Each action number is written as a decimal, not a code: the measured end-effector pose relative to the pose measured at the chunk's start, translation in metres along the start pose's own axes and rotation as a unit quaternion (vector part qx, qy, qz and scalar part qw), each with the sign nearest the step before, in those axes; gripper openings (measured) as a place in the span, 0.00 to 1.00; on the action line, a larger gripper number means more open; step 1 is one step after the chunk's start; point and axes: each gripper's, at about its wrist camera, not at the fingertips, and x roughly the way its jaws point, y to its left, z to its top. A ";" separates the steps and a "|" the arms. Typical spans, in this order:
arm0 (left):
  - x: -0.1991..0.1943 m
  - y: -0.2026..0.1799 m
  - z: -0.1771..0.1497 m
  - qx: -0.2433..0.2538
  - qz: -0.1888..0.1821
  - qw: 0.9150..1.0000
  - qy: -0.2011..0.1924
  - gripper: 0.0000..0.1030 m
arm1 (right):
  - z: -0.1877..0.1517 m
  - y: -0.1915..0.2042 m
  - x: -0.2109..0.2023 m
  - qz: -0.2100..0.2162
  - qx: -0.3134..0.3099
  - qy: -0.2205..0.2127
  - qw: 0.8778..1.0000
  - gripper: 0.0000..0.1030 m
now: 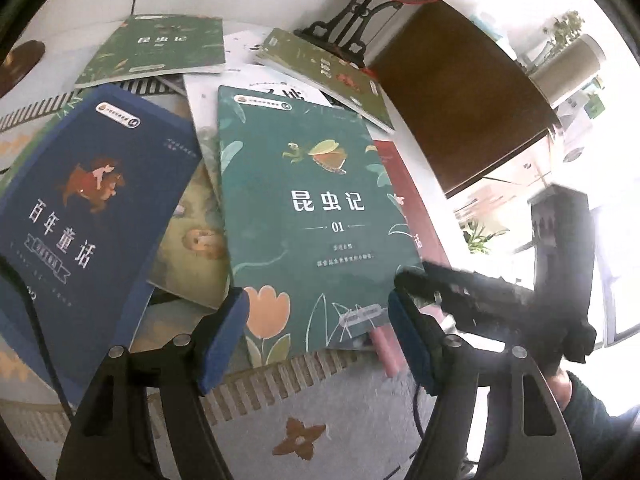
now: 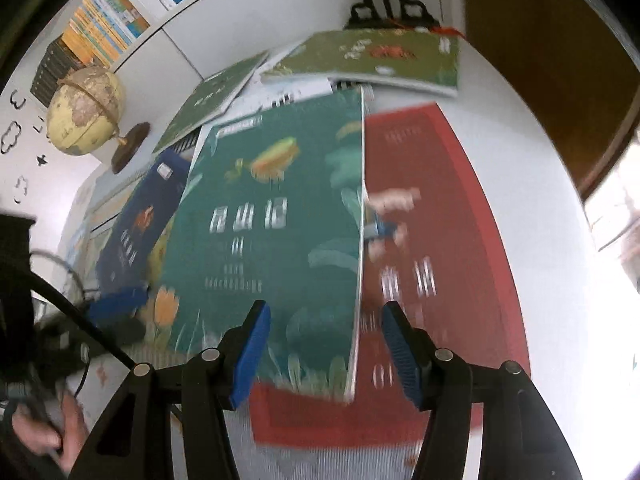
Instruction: Organize books
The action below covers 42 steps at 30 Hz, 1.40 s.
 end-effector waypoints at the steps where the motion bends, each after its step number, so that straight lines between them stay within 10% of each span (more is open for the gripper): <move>1: 0.004 0.000 0.002 0.000 0.001 1.000 0.003 0.67 | -0.005 -0.001 -0.001 0.015 0.006 -0.003 1.000 0.56; 21: 0.033 -0.016 0.003 0.044 0.113 0.992 0.020 0.77 | 0.004 0.006 0.008 0.031 0.002 -0.040 0.999 0.56; 25: 0.005 -0.015 0.007 0.023 0.053 0.998 -0.003 0.77 | 0.006 -0.017 -0.007 0.132 0.078 -0.042 0.987 0.54; 30: -0.008 -0.005 0.015 -0.037 -0.037 0.999 -0.015 0.77 | 0.008 -0.035 -0.024 0.302 0.146 -0.060 0.940 0.54; 35: 0.012 0.020 0.015 -0.101 -0.062 0.993 -0.006 0.77 | 0.011 -0.035 0.003 0.230 0.143 -0.036 0.962 0.44; 42: -0.005 -0.007 0.019 -0.078 -0.070 0.994 -0.025 0.77 | 0.011 -0.029 0.005 0.254 0.141 -0.028 0.957 0.43</move>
